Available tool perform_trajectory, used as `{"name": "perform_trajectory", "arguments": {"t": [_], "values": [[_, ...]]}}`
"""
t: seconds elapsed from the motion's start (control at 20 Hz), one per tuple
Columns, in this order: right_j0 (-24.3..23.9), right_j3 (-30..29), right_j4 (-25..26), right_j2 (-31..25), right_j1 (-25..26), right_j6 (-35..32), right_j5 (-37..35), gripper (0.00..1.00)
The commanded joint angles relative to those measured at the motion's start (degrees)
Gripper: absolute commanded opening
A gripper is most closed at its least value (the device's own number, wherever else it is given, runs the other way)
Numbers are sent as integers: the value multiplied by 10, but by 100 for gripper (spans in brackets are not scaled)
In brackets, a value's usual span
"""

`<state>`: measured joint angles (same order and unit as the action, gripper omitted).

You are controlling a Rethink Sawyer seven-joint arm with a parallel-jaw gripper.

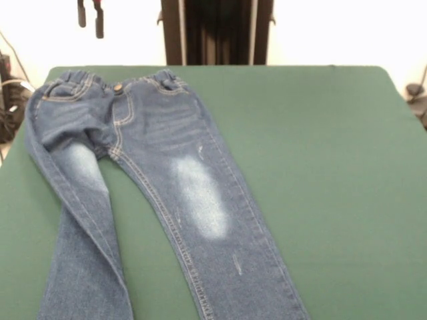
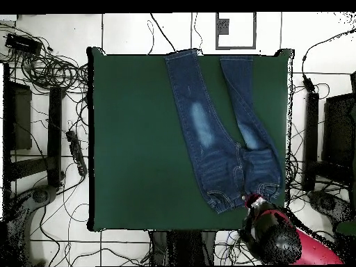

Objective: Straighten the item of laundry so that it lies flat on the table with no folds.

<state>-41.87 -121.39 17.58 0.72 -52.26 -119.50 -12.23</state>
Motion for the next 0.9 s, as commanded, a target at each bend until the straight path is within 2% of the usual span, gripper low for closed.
{"name": "perform_trajectory", "arguments": {"t": [0.05, 0.3, 0.45, 0.6, 0.9], "values": [[68, 38, -29, -64, -6, -34, -69, 100], [115, 76, -89, -76, 25, -73, -114, 100], [159, 103, -106, -43, 56, -100, -127, 100], [189, 117, -107, -22, 100, -107, -88, 100], [197, 117, -121, -32, 177, -104, 2, 100]]}}
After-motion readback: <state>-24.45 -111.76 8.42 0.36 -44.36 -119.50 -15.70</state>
